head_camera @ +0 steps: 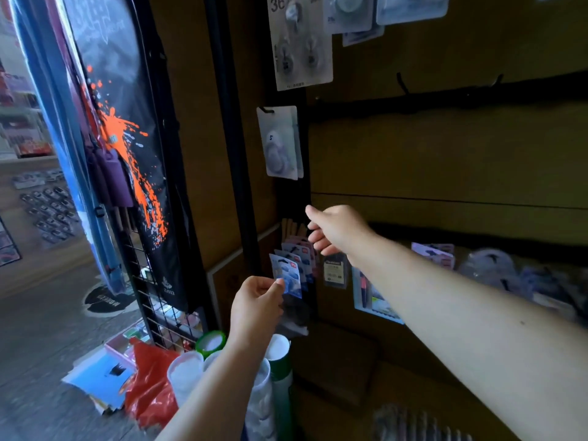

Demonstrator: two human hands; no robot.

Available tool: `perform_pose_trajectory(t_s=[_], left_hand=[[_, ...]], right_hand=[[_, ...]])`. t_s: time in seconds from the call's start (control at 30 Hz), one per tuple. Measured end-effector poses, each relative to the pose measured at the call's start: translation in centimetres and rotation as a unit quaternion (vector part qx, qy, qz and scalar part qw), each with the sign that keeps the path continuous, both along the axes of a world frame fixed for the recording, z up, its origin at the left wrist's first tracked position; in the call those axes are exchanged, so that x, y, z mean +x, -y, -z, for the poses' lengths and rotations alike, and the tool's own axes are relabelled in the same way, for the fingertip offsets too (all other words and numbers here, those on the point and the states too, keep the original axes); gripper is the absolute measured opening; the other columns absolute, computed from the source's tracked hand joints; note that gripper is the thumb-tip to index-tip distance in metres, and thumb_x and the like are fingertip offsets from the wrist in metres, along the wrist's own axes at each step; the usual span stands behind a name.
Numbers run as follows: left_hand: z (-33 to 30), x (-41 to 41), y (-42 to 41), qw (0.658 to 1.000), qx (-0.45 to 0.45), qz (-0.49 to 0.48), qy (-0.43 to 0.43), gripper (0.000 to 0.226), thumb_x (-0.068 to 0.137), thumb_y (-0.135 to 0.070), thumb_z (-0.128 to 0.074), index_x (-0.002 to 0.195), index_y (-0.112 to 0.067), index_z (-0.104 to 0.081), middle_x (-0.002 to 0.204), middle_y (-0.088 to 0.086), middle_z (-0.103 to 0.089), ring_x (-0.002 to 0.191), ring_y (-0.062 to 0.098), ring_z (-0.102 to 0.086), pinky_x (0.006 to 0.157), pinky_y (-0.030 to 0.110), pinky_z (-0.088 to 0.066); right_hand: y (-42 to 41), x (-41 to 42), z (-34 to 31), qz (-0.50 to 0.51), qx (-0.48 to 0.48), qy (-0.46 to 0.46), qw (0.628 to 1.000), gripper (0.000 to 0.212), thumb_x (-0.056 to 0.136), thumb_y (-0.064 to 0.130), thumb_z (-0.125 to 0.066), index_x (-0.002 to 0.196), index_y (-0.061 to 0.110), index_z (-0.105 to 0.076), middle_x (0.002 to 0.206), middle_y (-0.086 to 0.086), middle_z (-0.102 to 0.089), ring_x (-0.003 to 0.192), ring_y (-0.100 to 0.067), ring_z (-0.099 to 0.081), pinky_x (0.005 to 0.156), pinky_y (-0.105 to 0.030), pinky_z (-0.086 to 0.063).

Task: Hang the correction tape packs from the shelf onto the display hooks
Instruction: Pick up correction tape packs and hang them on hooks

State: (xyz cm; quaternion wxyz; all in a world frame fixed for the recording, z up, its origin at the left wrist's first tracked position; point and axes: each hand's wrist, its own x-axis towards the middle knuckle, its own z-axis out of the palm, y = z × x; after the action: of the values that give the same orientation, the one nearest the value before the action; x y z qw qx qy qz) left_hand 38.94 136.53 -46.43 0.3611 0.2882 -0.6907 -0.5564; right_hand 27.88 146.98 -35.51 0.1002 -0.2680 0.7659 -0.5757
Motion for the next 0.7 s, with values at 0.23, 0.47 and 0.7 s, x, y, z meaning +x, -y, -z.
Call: perform_pose_trajectory(t_s=[0.23,0.47,0.7], left_hand=[[5.6,-0.7,-3.0,0.996,0.007,0.03,0.084,0.018,0.093,-0.027,-0.064,0.08,-0.016,-0.058,0.065,0.001,-0.06,0.052,0.013,-0.055,0.044,0.022,-0.043],[11.1,-2.3,-5.8,0.984,0.057,0.077,0.151,0.027,0.095,-0.026,-0.061,0.07,-0.016,-0.056,0.061,0.002,-0.058,0.05,0.015,-0.054,0.049,0.026,-0.045],[17.1,-3.8,-7.8,0.967,0.125,0.114,0.189,0.027,0.094,-0.022,-0.062,0.069,-0.013,-0.056,0.057,0.004,-0.057,0.048,0.018,-0.052,0.047,0.026,-0.041]], right_hand=[[-5.4,2.4,11.4,-0.041,0.094,-0.017,0.995,0.033,0.093,0.043,-0.052,0.072,0.019,-0.063,0.064,0.002,-0.066,0.057,-0.011,-0.06,0.056,-0.026,-0.049],[-8.7,0.0,21.9,0.017,0.223,0.035,0.974,0.038,0.09,0.047,-0.056,0.068,0.016,-0.064,0.07,-0.007,-0.071,0.069,-0.026,-0.068,0.07,-0.038,-0.056],[-11.4,-4.2,30.5,0.083,0.248,0.158,0.952,0.038,0.094,0.03,-0.058,0.06,0.013,-0.057,0.052,-0.003,-0.06,0.043,-0.015,-0.052,0.049,-0.026,-0.04]])
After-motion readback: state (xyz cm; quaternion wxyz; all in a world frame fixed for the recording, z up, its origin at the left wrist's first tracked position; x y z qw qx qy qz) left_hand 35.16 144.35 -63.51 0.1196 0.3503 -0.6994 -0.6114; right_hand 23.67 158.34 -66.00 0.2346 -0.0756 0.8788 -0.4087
